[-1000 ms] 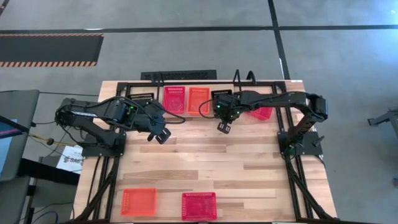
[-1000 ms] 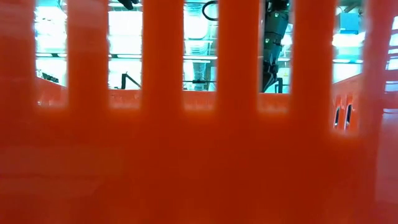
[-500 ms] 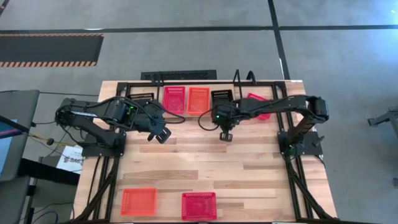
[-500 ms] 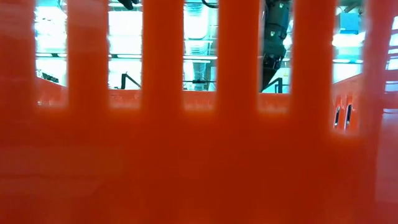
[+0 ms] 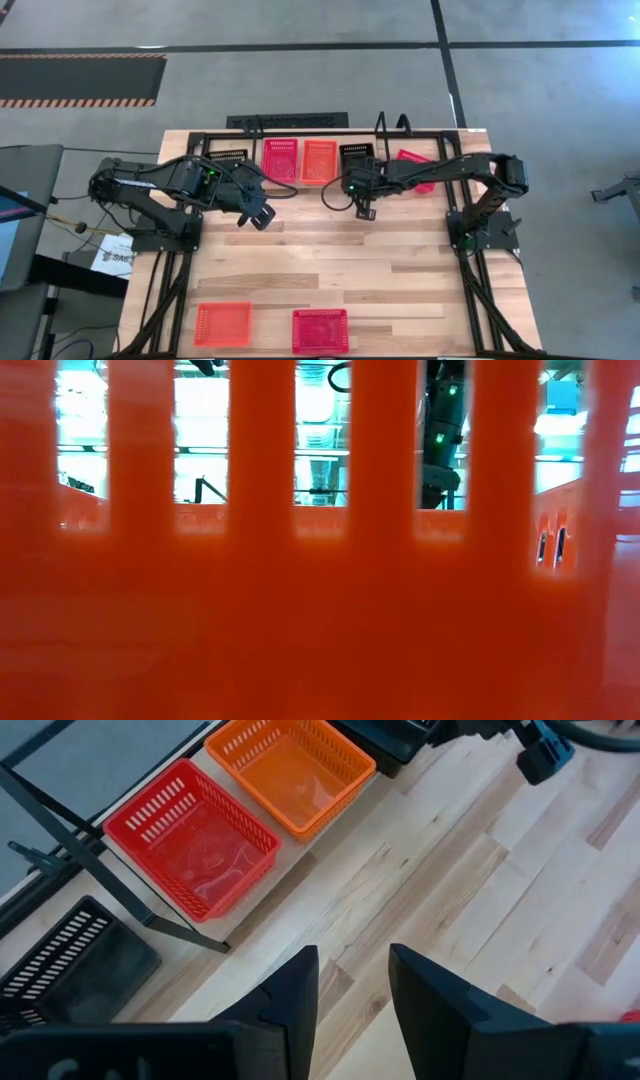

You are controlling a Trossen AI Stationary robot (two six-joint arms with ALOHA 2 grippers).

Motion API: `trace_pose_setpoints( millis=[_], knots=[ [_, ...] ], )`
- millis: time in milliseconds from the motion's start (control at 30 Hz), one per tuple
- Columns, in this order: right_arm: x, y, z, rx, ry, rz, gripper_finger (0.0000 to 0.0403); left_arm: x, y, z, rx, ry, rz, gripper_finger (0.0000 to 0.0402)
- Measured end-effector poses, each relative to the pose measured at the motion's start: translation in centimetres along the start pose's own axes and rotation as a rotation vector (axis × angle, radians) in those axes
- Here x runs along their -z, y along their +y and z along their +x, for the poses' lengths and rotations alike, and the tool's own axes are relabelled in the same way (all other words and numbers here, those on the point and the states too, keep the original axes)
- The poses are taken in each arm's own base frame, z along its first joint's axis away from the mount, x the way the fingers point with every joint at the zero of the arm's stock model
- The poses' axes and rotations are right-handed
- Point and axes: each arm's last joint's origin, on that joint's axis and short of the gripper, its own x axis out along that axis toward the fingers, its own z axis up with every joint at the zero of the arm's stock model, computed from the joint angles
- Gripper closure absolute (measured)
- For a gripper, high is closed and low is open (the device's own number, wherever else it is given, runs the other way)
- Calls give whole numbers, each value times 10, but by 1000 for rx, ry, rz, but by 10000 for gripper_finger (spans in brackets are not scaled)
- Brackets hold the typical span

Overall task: Stack baskets on shelf by color
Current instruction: Stack the bottom black bin on top of the black bin on the shelf, then stack the top red bin on top of the red bin on the shelf

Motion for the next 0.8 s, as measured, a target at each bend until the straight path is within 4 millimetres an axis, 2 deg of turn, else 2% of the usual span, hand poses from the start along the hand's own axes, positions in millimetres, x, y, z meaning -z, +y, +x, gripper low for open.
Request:
trace_pose_setpoints(
  millis=[300, 500, 800],
  knots=[
    [-5, -13, 3, 17, -56, 30, 403, 0, 0, 0, 0, 0, -8, 288],
    [-3, -6, 2, -24, -30, 44, 403, 0, 0, 0, 0, 0, -11, 288],
    [2, 2, -32, -34, 176, 99, 402, 0, 0, 0, 0, 0, -11, 288]
  ],
)
